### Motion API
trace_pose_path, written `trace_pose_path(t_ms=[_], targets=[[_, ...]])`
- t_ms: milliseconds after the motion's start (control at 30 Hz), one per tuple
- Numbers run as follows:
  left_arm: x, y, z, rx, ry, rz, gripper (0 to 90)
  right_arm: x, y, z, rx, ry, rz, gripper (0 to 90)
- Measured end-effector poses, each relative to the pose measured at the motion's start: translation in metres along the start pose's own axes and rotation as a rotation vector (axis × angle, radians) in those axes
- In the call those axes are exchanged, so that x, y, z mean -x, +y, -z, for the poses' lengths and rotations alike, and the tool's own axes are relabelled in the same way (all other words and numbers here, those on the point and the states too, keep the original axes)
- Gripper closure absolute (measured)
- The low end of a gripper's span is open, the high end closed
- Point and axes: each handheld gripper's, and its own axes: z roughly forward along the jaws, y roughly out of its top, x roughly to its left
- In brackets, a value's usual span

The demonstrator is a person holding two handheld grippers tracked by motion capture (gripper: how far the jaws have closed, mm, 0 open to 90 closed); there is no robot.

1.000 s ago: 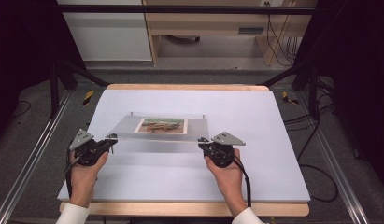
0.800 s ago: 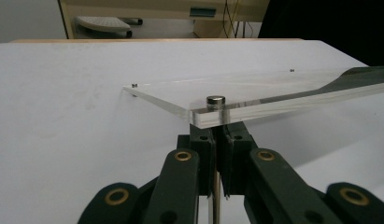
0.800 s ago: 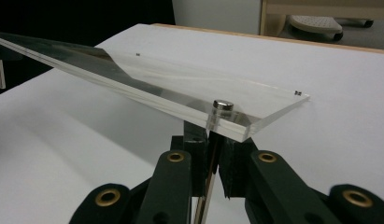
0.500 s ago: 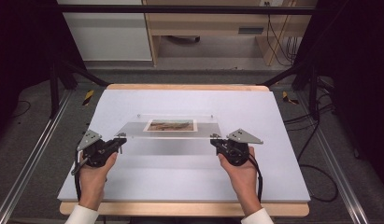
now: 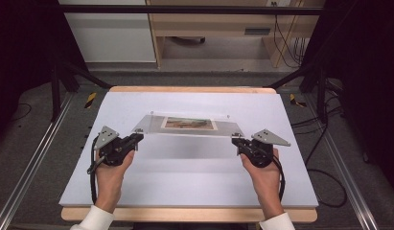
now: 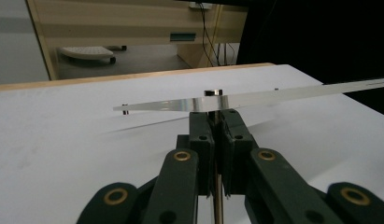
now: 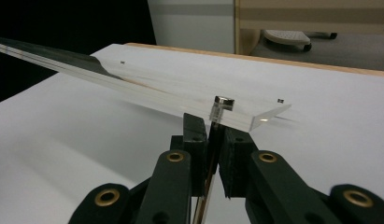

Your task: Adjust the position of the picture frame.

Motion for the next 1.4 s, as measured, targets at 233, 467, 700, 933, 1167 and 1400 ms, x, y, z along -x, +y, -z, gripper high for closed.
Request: trace_pose_path(t_ms=[233,467,700,933,1167,1400], targets=[[0.007,0.002,-0.013,0.012,-0.011,-0.009,83.8,0.013,0.001,0.002,-0.004,-0.019,0.008,81.9],[0.017,-0.003,-0.025,0.018,-0.018,-0.028,83.3,0.029,-0.003,0.004,-0.001,-0.037,-0.008,82.2],[0.020,-0.006,-0.027,0.031,-0.009,-0.033,83.1,0.033,-0.004,0.002,0.002,-0.047,-0.008,82.3],[0.017,-0.012,-0.032,0.023,-0.005,-0.029,82.8,0.035,-0.006,-0.004,-0.011,-0.054,-0.003,82.2],[0.016,-0.016,-0.033,0.020,-0.002,-0.031,82.6,0.034,-0.006,-0.005,-0.009,-0.056,-0.003,82.3],[0.014,-0.022,-0.033,0.012,0.002,-0.021,82.6,0.033,-0.007,-0.006,-0.014,-0.052,0.005,82.5]])
